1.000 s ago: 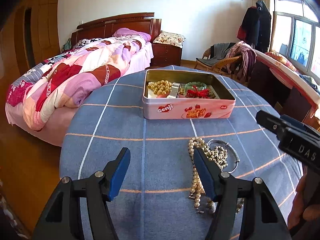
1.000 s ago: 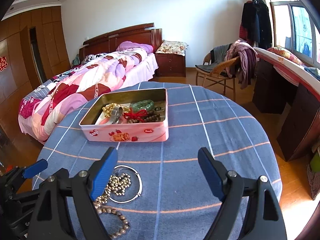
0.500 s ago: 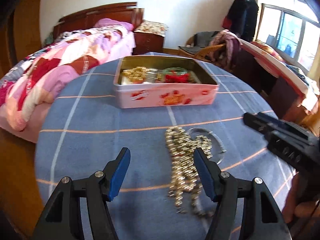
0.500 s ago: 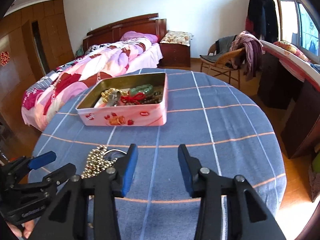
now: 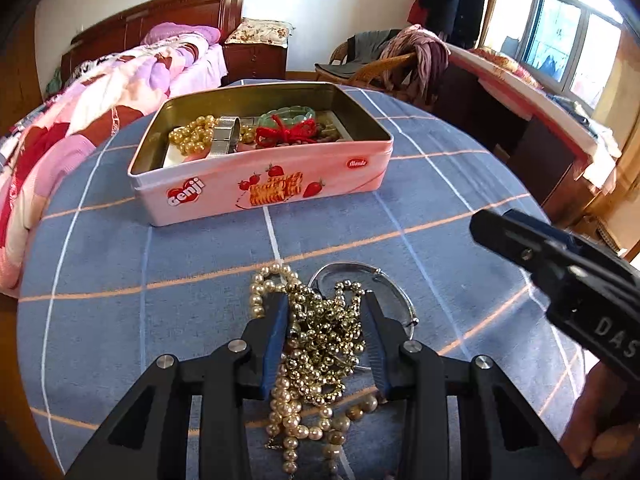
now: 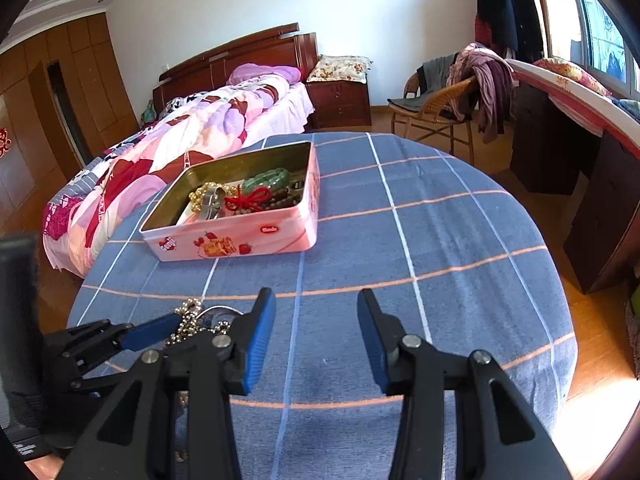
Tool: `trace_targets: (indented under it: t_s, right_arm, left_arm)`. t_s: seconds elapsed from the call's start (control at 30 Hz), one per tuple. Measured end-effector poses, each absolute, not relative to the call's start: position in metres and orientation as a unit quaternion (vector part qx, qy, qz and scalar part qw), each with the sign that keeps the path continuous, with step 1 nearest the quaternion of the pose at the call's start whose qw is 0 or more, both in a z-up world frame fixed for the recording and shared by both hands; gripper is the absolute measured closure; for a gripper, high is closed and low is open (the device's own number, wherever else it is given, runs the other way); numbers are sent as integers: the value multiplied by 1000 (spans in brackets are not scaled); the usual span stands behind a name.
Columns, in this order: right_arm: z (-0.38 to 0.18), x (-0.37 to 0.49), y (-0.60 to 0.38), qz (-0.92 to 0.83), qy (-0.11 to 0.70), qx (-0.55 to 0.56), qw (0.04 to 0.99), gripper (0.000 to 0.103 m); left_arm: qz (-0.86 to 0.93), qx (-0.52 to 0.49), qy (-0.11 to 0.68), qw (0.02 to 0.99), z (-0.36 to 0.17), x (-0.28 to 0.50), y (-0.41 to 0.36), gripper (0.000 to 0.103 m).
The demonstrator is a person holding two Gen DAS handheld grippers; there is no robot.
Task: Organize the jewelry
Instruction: 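Grasp the gold bead and pearl necklaces with the left tool and lift, then grasp the silver bangle with the right tool while the left tool holds the necklaces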
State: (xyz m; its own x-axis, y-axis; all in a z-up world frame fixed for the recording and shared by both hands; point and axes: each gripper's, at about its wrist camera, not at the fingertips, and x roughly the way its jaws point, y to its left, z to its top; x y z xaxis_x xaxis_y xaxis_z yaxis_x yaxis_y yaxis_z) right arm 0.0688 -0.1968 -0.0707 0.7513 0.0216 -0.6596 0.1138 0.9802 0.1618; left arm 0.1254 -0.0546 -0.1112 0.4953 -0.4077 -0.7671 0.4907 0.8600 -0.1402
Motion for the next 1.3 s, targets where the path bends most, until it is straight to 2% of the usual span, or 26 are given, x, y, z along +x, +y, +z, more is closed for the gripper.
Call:
trace_targets:
  t_s: [0.03,0.1,0.13,0.47,0.67,0.83,0.9,0.93,0.97,1.03,1.17,1.3]
  right_arm:
    - [-71,69,-197,-24,352,97,931,57]
    - [-71,68,-197,-24,353,100,930,57]
    - [-71,68,-198,-23,354,102,929,57]
    - [-75,69,-199,-15,359,113,926,57]
    - [-79,71,-177,37,371,107,922,57]
    - [-91,75,-146,79,405,53,910,56]
    - [-95,75,-136,88,411,38,906,40]
    - [-97,75,-131,88,412,29,907,29]
    - [-98,76,-128,88,414,20,906,28]
    - [-101,79,-126,92,423,15,901,28]
    - [-108,84,-131,76,445,16,892,37]
    - [-108,81,-125,75,450,-18,889,36]
  left_arm:
    - [-258,52,430,864,-112,125,-54,81]
    - [-265,39,427,864,-110,125,-49,86]
    - [-267,25,415,870,-106,123,-43,94]
    - [-278,-98,312,903,-49,113,23,95]
    - [-244,-115,299,915,-46,115,43,95]
    - [-237,-116,305,915,-52,115,45,95]
    - [-237,-115,305,915,-52,114,46,95]
    - [-238,-113,304,916,-52,113,46,95]
    - [-237,-113,303,916,-52,112,48,95]
    - [-239,-114,300,917,-50,111,50,95]
    - [-239,-115,294,918,-47,110,53,95]
    - [-238,-121,298,917,-48,113,53,95]
